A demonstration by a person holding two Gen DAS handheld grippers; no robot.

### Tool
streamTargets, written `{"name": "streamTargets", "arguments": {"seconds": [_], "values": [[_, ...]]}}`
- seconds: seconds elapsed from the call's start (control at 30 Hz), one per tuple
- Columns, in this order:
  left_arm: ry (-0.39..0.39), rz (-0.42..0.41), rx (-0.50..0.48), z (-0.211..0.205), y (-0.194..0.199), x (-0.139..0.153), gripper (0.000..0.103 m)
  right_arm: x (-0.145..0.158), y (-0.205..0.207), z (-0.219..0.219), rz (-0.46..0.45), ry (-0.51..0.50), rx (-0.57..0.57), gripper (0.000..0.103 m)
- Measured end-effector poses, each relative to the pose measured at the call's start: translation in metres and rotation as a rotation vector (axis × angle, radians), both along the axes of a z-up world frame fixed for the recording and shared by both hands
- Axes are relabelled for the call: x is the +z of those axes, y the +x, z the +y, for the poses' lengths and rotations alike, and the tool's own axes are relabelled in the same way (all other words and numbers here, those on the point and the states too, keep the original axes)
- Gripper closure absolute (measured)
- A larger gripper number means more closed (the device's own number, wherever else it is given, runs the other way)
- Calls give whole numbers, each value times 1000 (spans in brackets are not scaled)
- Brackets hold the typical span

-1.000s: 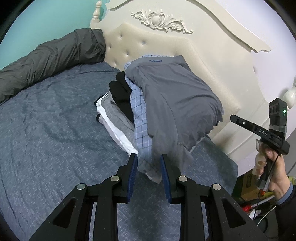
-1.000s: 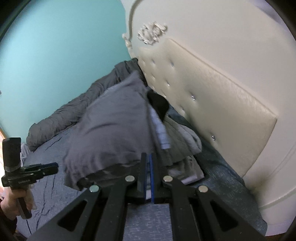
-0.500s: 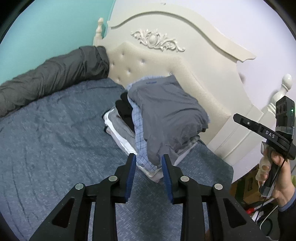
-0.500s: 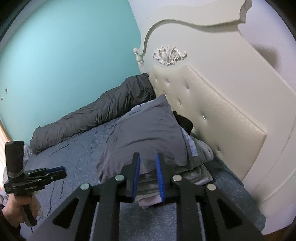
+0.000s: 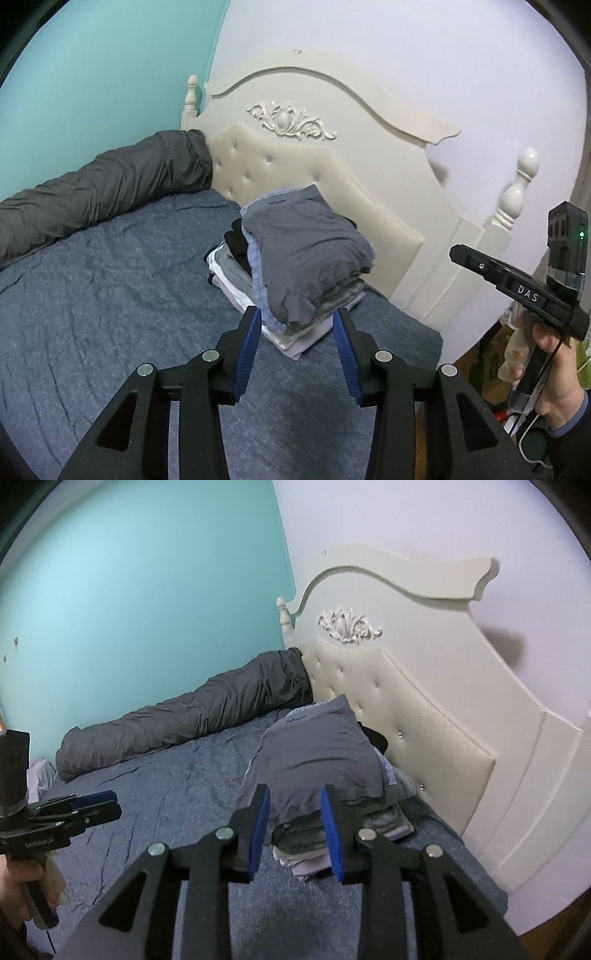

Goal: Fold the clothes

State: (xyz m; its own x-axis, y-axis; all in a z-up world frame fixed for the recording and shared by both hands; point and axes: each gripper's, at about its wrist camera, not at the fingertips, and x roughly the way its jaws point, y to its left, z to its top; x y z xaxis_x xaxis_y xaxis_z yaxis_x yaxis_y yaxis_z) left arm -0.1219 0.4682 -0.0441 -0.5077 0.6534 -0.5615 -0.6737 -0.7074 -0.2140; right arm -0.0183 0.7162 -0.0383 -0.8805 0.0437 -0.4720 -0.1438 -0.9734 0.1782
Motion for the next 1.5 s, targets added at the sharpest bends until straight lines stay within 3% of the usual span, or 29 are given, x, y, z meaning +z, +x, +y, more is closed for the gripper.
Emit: {"name": "streamTargets", "arguments": {"seconds": [0.1,0.13,0.17,0.2,0.4,0.5,0.7,1.07,1.17,1.3,1.5], "values": [[6,13,-7,-6,17,9,54,9,17,-10,5,9,-12,73],[7,17,-10,-8,22,11,52,12,22,-13,6,12,-16,62],[7,22,-11,-10,27,14,49,13,26,-16,10,11,-12,45],[8,28,-12,-12,32,16,49,15,32,-19,14,7,-5,40],[12,56,-21,-23,62,28,47,25,63,-37,40,-16,11,37],[17,74,-19,-29,77,34,45,28,76,-44,34,-23,5,24],[24,97,-15,-37,102,42,37,36,104,-62,35,26,-7,18],[37,117,-4,-57,136,47,20,44,149,-82,67,17,-65,4],[35,123,4,-63,143,46,18,42,157,-89,73,15,-70,2],[32,137,20,-71,151,44,6,40,164,-98,73,20,-70,1],[18,148,42,-79,161,38,0,34,171,-114,45,48,-85,1]]}}
